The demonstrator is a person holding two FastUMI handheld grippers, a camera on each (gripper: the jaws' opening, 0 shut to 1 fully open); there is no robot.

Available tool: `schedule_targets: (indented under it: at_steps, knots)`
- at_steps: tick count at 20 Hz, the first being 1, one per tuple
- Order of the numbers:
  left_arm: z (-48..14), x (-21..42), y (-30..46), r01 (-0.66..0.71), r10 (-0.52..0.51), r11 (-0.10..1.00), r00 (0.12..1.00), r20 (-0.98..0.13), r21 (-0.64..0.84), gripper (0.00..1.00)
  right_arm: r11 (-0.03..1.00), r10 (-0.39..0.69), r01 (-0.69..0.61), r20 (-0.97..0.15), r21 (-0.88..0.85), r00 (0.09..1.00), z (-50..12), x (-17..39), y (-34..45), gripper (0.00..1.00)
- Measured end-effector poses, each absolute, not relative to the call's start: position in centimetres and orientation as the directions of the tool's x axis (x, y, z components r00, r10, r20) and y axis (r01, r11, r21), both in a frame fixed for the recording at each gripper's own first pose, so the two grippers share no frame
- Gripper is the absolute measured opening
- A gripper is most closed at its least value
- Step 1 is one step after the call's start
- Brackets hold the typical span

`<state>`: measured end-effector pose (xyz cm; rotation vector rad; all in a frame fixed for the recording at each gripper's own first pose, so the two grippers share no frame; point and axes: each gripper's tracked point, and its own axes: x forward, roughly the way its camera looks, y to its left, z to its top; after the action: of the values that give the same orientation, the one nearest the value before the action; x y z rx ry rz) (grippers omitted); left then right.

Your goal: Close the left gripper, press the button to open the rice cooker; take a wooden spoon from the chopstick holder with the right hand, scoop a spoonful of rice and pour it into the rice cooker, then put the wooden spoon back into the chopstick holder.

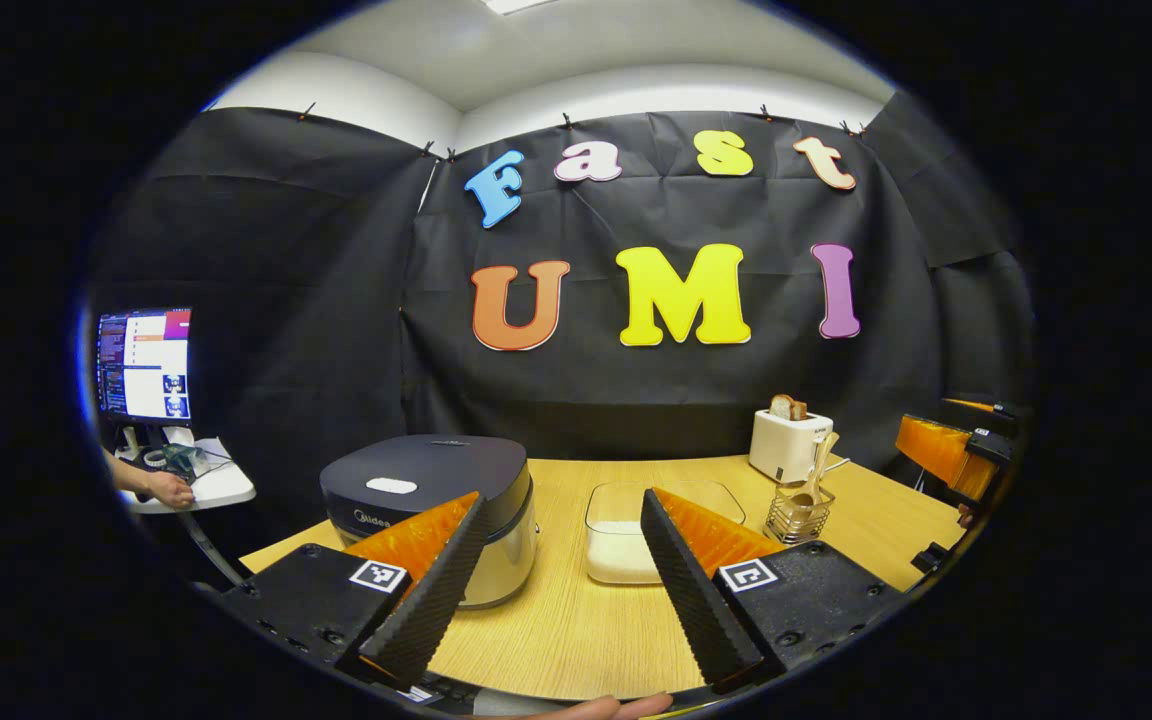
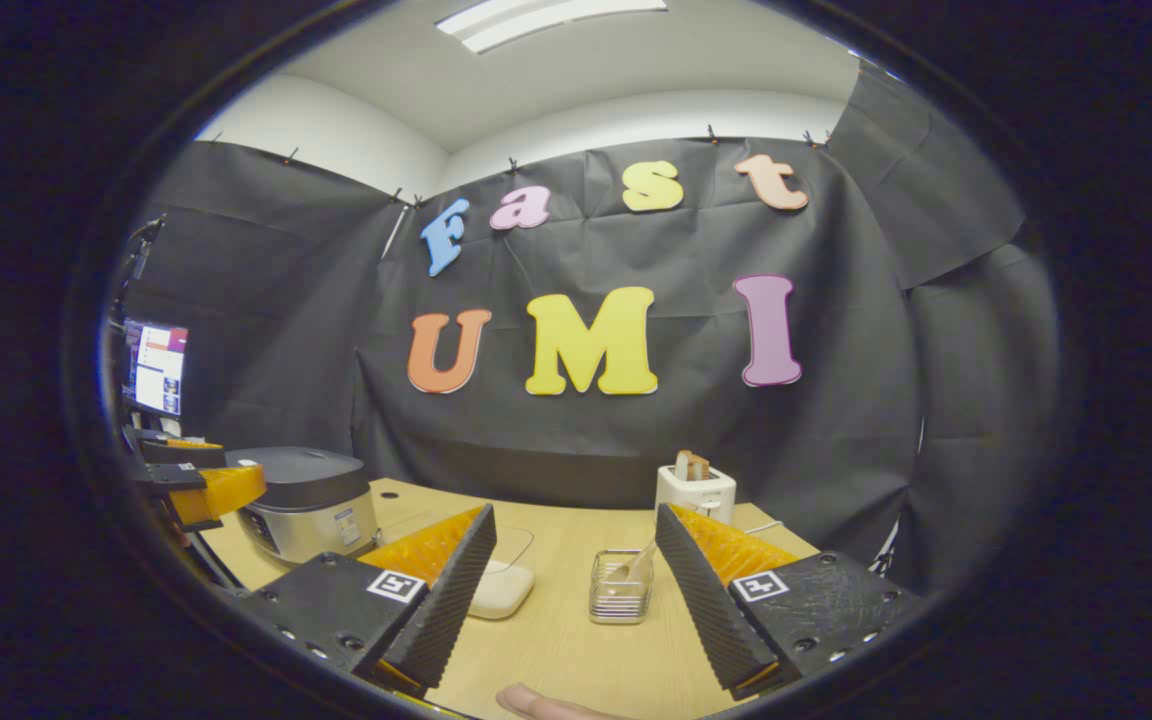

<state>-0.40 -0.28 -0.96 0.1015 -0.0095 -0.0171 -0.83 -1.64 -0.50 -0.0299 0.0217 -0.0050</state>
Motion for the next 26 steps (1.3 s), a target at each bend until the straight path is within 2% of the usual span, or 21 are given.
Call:
schedule_targets:
  at_steps: [5,22,24,26]
  knots:
    - [-0.6,-0.8,-0.2,0.013,-0.016,0.994,1.000,0.026,0.107,0.97,0.999,-0.019,0.019,0.000,-0.050,1.000,0.1,-1.2,-2.0,0.96]
    - [-1.2,-0.2,0.4,0.005,-0.003,0.996,1.000,-0.014,0.094,0.96,0.999,-0.037,0.036,-0.052,-0.023,0.998,-1.0,-0.3,-3.2,0.96]
    - [-1.0,-0.3,0.8,0.003,-0.001,0.995,1.000,-0.020,0.103,0.93,0.999,-0.041,0.040,-0.055,-0.020,0.998,-1.1,-0.2,-3.5,0.96]
    - [-0.8,0.2,1.4,-0.001,0.005,0.994,0.999,-0.035,0.106,0.84,0.998,-0.054,0.053,-0.060,-0.019,0.997,-1.2,-0.2,-3.9,0.96]
